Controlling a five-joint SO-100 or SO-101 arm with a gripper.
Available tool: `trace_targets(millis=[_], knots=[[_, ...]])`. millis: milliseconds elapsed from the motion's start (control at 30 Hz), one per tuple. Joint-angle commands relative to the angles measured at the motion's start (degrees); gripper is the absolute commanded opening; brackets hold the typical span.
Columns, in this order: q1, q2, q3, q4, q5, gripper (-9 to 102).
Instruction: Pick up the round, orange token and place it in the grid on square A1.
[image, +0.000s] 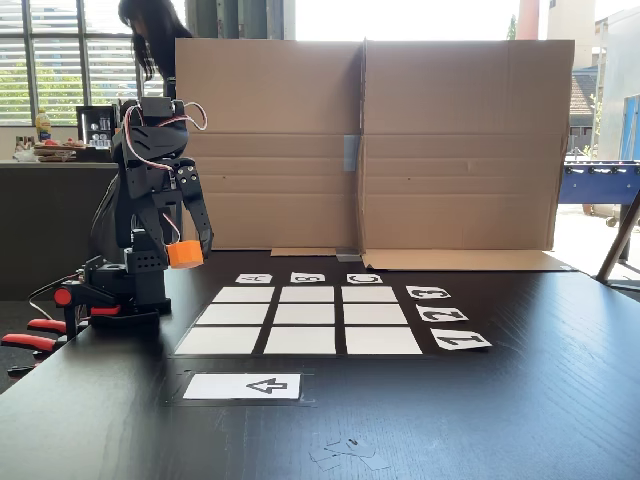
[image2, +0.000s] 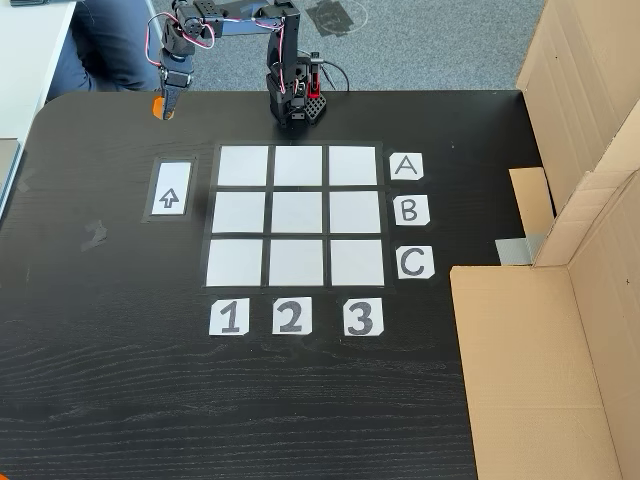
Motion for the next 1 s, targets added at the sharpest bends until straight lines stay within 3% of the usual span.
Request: trace_targets(millis=[0, 467, 733, 967], knots=[[-2.55, 8.35, 7.82, -0.09, -0.18, 0], [-12.74, 29.00, 41.75, -3.43, -0.18, 0], [-14.68, 30.06, 54.67, -12.39, -0.09, 0], [-15.21, 24.43, 56.78, -17.75, 0.09, 0]])
